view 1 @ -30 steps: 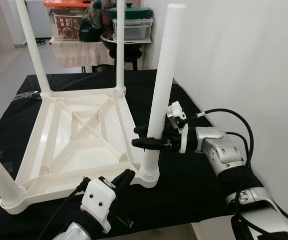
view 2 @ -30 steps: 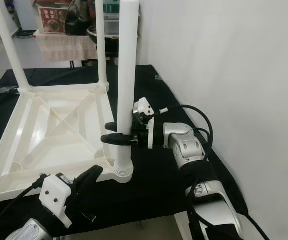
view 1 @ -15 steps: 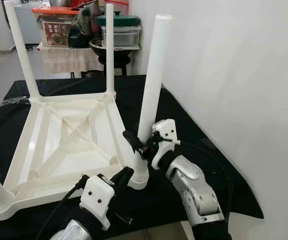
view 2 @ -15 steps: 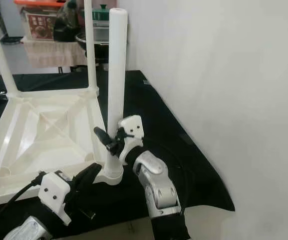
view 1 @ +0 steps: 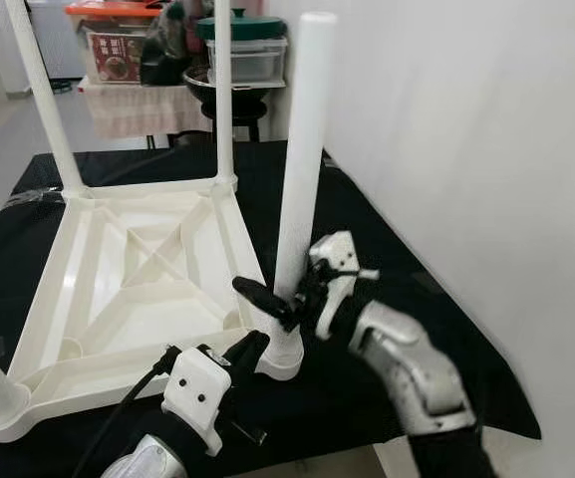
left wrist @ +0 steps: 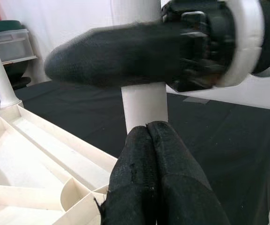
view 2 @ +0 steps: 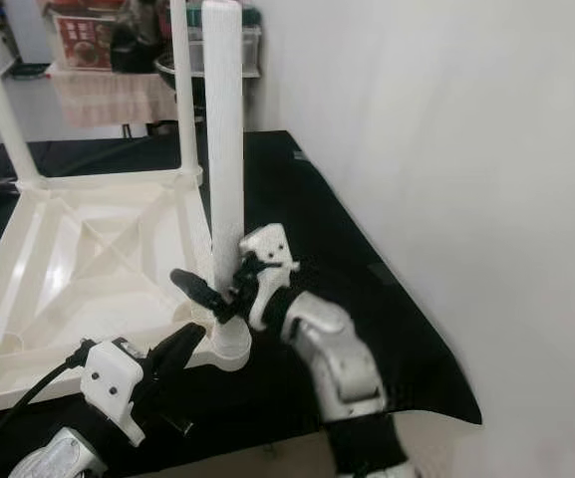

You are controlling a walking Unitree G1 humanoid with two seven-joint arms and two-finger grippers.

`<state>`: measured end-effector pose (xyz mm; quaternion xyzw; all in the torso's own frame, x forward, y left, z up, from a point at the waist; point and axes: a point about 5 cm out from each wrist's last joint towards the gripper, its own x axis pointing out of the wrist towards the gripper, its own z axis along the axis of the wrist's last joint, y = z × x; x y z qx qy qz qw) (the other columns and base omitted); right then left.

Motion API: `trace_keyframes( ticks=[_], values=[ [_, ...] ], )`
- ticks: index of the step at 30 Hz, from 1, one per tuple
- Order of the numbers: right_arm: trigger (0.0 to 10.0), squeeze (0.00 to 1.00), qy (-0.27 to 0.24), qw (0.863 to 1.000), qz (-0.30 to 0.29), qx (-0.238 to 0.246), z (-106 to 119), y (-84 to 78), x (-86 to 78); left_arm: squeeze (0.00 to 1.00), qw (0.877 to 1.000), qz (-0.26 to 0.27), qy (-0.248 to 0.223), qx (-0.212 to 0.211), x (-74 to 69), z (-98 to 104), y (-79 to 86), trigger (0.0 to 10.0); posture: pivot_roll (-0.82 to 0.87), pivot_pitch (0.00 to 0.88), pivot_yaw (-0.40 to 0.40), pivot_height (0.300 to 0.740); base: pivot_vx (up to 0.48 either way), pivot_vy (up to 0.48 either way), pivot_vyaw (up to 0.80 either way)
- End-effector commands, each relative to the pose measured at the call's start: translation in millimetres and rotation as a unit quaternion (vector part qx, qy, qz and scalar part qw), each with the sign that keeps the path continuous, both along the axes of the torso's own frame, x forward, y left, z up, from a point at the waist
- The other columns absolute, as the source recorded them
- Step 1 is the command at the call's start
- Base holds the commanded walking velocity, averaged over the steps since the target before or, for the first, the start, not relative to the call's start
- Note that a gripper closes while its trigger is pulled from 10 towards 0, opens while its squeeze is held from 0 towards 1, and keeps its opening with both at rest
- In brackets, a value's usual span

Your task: Building children table

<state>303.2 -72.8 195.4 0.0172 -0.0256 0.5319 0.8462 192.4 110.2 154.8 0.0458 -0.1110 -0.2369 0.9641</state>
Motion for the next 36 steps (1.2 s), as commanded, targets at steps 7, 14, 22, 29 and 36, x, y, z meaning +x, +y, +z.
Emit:
trace_keyframes(
  ticks=[7, 14, 22, 29, 36],
  values=[
    [10.0, 0.0, -0.018, 0.985, 0.157, -0.063, 17.6, -23.2, 19.1, 0.0, 1.0, 0.001, 0.006, 0.003, -0.8, -4.8, -2.0, 10.0, 0.03, 0.0, -0.084, 0.74, 0.0, 0.0, 0.0],
    [4.2, 0.0, 0.0, 0.982, 0.17, -0.08, 21.2, -32.8, 37.9, 0.0, 1.0, 0.001, 0.007, 0.004, -1.4, -5.3, -2.3, 10.0, 0.04, 0.0, -0.088, 0.74, 0.0, 0.0, 0.0],
    [0.0, 0.0, 0.005, 0.983, 0.175, -0.052, 25.0, -43.6, 44.7, 0.0, 1.0, 0.002, 0.007, 0.005, -2.0, -4.8, -1.4, 10.0, 0.04, 0.0, -0.08, 0.74, 0.0, 0.0, 0.0],
    [0.0, 0.0, 0.001, 0.995, 0.089, -0.052, 11.9, -51.3, 43.3, 0.0, 1.0, 0.002, 0.006, 0.004, -3.3, -2.9, -0.7, 10.0, 0.03, 0.019, -0.087, 0.74, 0.0, 0.0, 0.0],
    [0.0, 0.0, 0.059, 0.989, -0.129, 0.032, -25.9, -22.4, 18.5, 0.0, 1.0, 0.003, 0.005, 0.005, -4.7, -1.0, 2.2, 10.0, 0.02, 0.039, -0.079, 0.74, 0.0, 0.0, 0.0]
  ],
)
